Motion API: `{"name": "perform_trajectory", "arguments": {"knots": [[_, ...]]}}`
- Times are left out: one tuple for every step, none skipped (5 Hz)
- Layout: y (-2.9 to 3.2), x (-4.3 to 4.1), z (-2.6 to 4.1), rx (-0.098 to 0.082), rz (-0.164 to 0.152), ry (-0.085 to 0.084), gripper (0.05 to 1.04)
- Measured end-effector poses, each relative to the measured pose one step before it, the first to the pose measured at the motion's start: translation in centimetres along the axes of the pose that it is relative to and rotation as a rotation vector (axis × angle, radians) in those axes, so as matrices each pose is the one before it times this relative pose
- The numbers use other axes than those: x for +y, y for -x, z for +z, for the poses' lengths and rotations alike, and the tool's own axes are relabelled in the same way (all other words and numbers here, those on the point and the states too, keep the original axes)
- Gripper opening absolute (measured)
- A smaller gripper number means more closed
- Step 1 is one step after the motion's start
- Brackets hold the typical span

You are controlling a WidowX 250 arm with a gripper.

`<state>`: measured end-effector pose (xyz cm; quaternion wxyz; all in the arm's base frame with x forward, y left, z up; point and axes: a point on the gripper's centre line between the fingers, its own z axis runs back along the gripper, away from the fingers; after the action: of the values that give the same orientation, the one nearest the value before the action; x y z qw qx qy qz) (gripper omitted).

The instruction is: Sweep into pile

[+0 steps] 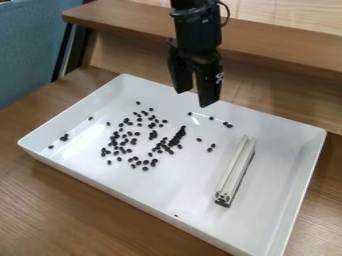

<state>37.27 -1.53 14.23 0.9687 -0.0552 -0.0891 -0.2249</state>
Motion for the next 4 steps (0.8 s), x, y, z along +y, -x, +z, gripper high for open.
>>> {"name": "perform_trajectory", "arguments": {"knots": [[0.205, 0.070, -1.398, 0.0340, 0.0119, 0.0173, 0.998], [-0.530, -0.236, -2.308, 0.0446, 0.0869, 0.0196, 0.998], [-0.185, -1.391, -0.474, 0.0138, 0.0665, -0.0024, 0.998], [0.350, -1.550, -1.093, 0.0294, 0.0644, -0.0277, 0.998]]}}
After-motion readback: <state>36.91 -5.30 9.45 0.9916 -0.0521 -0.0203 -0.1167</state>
